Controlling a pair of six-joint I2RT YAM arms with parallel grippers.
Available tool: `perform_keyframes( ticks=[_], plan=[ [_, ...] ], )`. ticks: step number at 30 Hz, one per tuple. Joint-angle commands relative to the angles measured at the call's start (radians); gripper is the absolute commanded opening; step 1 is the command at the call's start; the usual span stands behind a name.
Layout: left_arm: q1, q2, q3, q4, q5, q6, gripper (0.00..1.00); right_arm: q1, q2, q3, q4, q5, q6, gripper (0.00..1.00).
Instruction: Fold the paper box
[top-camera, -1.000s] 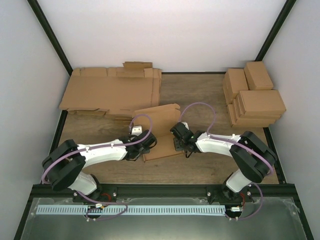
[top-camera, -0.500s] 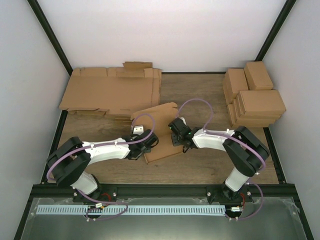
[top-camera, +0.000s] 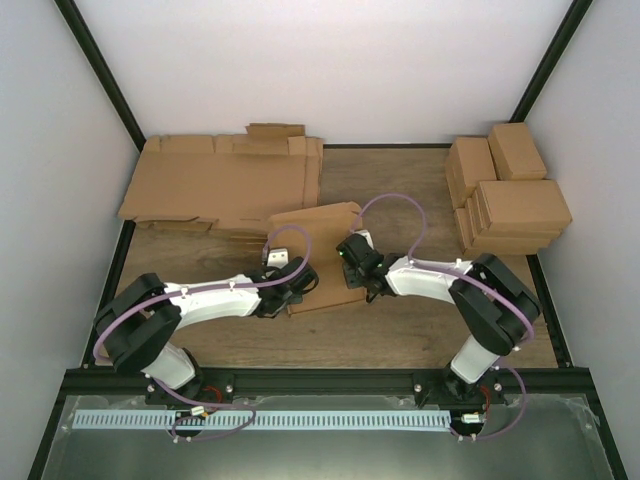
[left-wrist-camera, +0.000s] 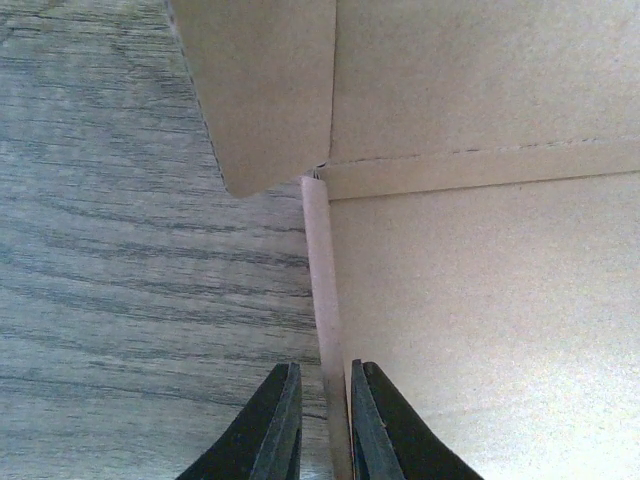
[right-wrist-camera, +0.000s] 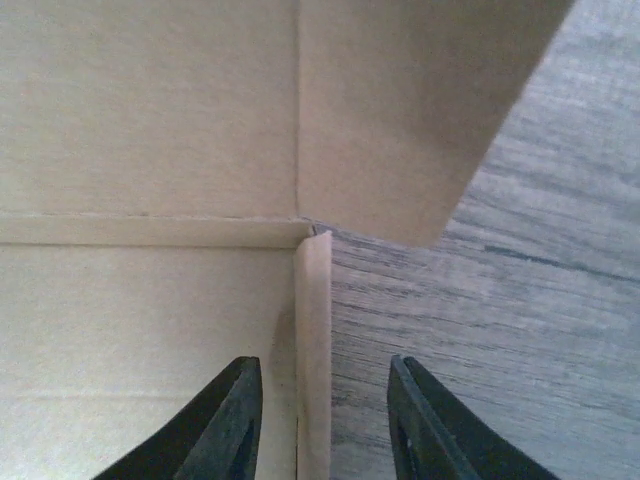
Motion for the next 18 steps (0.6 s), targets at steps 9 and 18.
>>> perform_keyframes(
  ticks=[9,18],
  plan=[
    [0.004,-0.093,0.006,-0.057,0.021,0.011,0.5,-0.006,-0.192,-0.052,-0.096,-0.13,0.014,0.49],
    [0.06,-0.239,-0.049,-0.032,0.101,0.071,0.59,-0.025,-0.257,-0.082,-0.094,-0.212,-0.01,0.51]
  ],
)
